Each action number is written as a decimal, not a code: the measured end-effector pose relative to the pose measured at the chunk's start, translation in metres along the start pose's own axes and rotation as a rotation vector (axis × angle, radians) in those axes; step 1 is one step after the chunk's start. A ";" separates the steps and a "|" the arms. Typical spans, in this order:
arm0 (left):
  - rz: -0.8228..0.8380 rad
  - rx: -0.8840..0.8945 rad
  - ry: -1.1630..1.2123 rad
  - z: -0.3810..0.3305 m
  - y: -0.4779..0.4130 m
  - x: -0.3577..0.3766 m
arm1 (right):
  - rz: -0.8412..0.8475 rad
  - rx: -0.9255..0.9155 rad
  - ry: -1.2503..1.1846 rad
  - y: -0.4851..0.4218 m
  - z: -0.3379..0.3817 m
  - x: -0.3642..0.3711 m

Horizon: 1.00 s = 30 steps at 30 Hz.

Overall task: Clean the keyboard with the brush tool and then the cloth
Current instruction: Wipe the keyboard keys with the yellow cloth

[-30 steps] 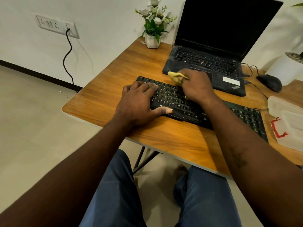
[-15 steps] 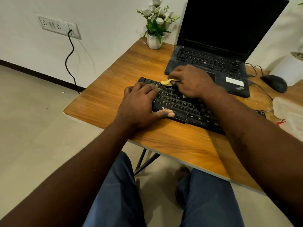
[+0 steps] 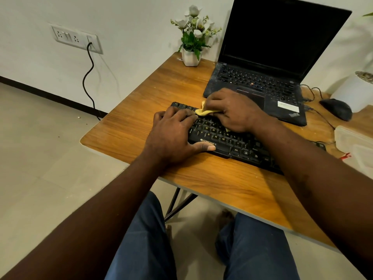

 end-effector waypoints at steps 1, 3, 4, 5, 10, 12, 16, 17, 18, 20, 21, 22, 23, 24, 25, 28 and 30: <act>0.000 -0.001 0.000 0.000 0.000 0.000 | 0.012 0.013 -0.015 -0.001 -0.001 0.000; 0.008 -0.002 0.007 0.000 -0.001 -0.001 | 0.027 0.177 -0.007 -0.009 -0.012 -0.001; 0.012 -0.002 0.012 0.000 -0.001 0.000 | 0.025 0.291 -0.026 -0.013 -0.018 -0.002; 0.014 -0.003 0.014 0.000 0.000 -0.001 | -0.002 0.391 -0.104 -0.017 -0.021 -0.003; 0.004 -0.007 0.016 0.001 -0.001 0.001 | -0.070 0.449 -0.524 -0.041 0.010 -0.002; -0.001 -0.009 0.012 0.001 -0.002 0.001 | 0.009 0.368 -0.533 -0.048 0.029 0.004; -0.003 -0.017 0.026 0.000 -0.001 0.001 | 0.040 0.364 -0.527 -0.033 0.034 0.006; -0.003 -0.017 0.028 0.000 -0.001 0.001 | 0.033 0.384 -0.506 -0.024 0.029 0.004; -0.001 -0.017 0.027 0.000 -0.001 0.000 | 0.027 0.401 -0.486 -0.013 0.023 0.001; 0.015 -0.023 0.030 0.001 -0.001 0.000 | 0.030 0.434 -0.478 0.012 0.007 -0.005; 0.024 -0.027 0.033 0.002 -0.001 0.000 | 0.037 0.458 -0.486 0.026 -0.001 -0.009; 0.032 -0.029 0.037 0.002 -0.001 0.000 | 0.046 0.482 -0.493 0.039 -0.008 -0.012; 0.037 -0.030 0.044 0.002 -0.001 -0.001 | 0.061 0.503 -0.488 0.052 -0.014 -0.017; 0.039 -0.032 0.049 0.001 -0.001 -0.001 | 0.075 0.520 -0.470 0.063 -0.019 -0.021; 0.038 -0.034 0.056 0.001 -0.001 -0.001 | 0.089 0.528 -0.448 0.071 -0.023 -0.024; 0.037 -0.059 0.123 0.001 0.000 -0.004 | 0.092 0.525 -0.359 0.078 -0.024 -0.029; 0.046 -0.085 0.216 0.002 0.000 -0.007 | 0.012 0.491 -0.325 0.066 -0.009 -0.027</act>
Point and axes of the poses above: each hand's wrist, its own y-axis away from the middle knuckle, its own x-axis out of the palm, z = x × y, the point moved 1 cm from there along -y, towards the middle knuckle, and after that the axes turned 7 degrees about -z, right-handed, at the moved point
